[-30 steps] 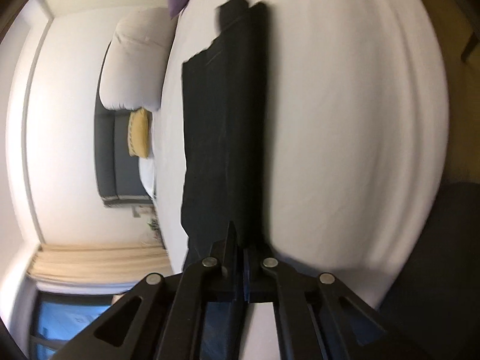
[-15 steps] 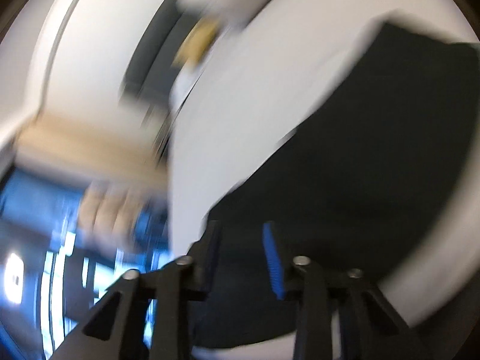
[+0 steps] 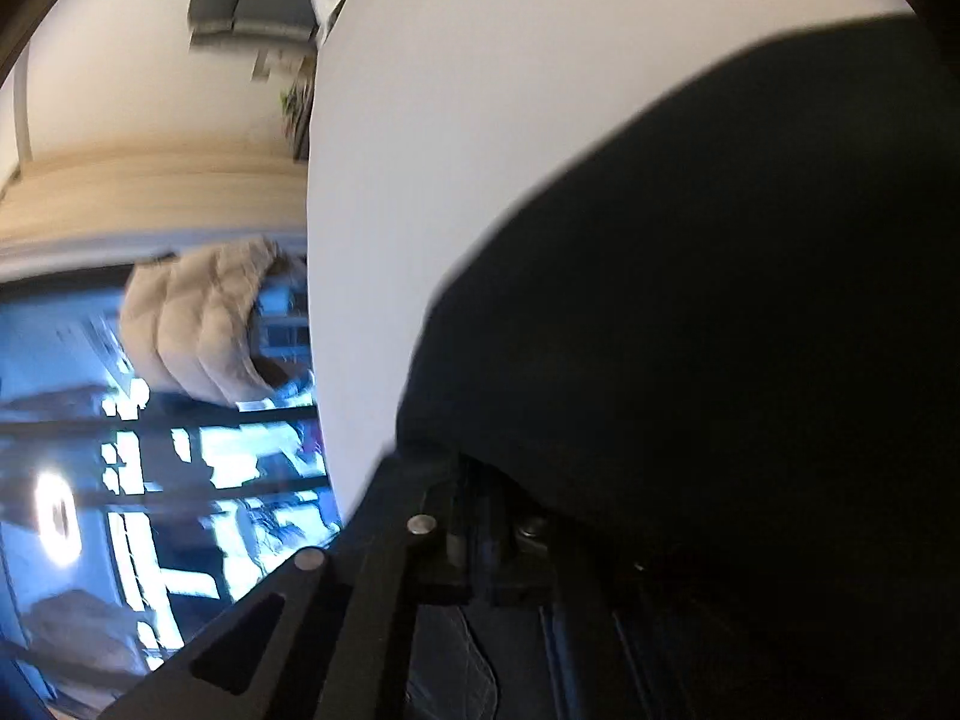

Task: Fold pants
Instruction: 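Lay the leg hem onto the jeans and open the right gripper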

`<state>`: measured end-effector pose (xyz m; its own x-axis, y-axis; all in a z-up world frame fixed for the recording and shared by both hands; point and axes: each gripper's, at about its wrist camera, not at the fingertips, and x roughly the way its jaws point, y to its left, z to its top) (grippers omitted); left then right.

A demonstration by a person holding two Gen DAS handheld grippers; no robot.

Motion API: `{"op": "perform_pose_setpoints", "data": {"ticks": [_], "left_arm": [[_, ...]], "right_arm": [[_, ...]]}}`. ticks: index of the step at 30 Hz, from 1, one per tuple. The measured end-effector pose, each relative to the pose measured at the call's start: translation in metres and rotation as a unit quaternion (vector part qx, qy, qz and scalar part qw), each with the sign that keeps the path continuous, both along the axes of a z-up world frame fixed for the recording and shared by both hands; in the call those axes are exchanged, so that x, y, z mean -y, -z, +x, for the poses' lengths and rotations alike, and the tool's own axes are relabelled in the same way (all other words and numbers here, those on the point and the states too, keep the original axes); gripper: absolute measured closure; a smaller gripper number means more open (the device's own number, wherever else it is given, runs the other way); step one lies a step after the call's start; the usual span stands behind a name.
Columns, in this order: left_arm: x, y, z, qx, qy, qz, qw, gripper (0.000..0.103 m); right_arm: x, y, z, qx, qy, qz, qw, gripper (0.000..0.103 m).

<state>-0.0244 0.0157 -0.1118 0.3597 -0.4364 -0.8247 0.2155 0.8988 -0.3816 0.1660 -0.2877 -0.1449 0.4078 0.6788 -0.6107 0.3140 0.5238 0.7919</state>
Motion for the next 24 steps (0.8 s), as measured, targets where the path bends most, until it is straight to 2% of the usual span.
{"op": "perform_pose_setpoints", "data": {"ticks": [3, 6, 9, 11, 12, 13, 14, 16, 17, 20, 22, 24], "left_arm": [[0.005, 0.0, -0.005, 0.008, 0.004, 0.013, 0.9999, 0.039], [0.005, 0.0, -0.008, 0.008, 0.002, 0.01, 0.9999, 0.039], [0.012, 0.001, -0.005, 0.008, -0.003, 0.008, 0.9999, 0.039], [0.012, 0.002, -0.004, 0.01, -0.002, 0.012, 0.9999, 0.039], [0.013, 0.002, -0.004, 0.009, 0.002, 0.018, 0.9998, 0.039], [0.014, 0.003, -0.002, 0.007, 0.005, 0.021, 0.9998, 0.039], [0.014, 0.002, -0.004, 0.007, 0.007, 0.024, 0.9997, 0.039], [0.012, 0.001, -0.009, 0.01, 0.01, 0.029, 0.9995, 0.039], [0.01, 0.0, -0.012, 0.012, 0.012, 0.03, 0.9994, 0.039], [0.008, 0.0, -0.017, 0.017, 0.012, 0.032, 0.9993, 0.039], [0.007, 0.0, -0.019, 0.017, 0.013, 0.033, 0.9992, 0.039], [0.007, -0.001, -0.019, 0.018, 0.016, 0.038, 0.999, 0.039]], "right_arm": [[0.024, -0.023, -0.002, 0.034, 0.054, -0.05, 0.997, 0.103], [0.053, -0.03, -0.008, 0.019, 0.103, -0.04, 0.994, 0.097], [0.044, -0.044, -0.021, 0.05, 0.062, -0.017, 0.997, 0.094], [0.022, -0.034, -0.032, 0.036, 0.014, 0.004, 0.999, 0.086], [0.017, -0.026, -0.039, 0.022, 0.004, -0.004, 1.0, 0.087], [0.019, -0.016, -0.049, 0.012, 0.005, -0.008, 1.0, 0.092], [0.025, -0.007, -0.056, 0.012, 0.016, 0.005, 1.0, 0.103], [0.051, 0.006, -0.077, 0.012, 0.053, 0.048, 0.997, 0.103], [0.064, 0.005, -0.085, 0.016, 0.074, 0.053, 0.996, 0.103], [0.12, -0.004, -0.121, 0.034, 0.139, 0.029, 0.989, 0.103], [0.165, -0.007, -0.146, 0.036, 0.207, 0.02, 0.978, 0.103], [0.209, -0.016, -0.172, 0.046, 0.281, -0.009, 0.959, 0.103]]}}
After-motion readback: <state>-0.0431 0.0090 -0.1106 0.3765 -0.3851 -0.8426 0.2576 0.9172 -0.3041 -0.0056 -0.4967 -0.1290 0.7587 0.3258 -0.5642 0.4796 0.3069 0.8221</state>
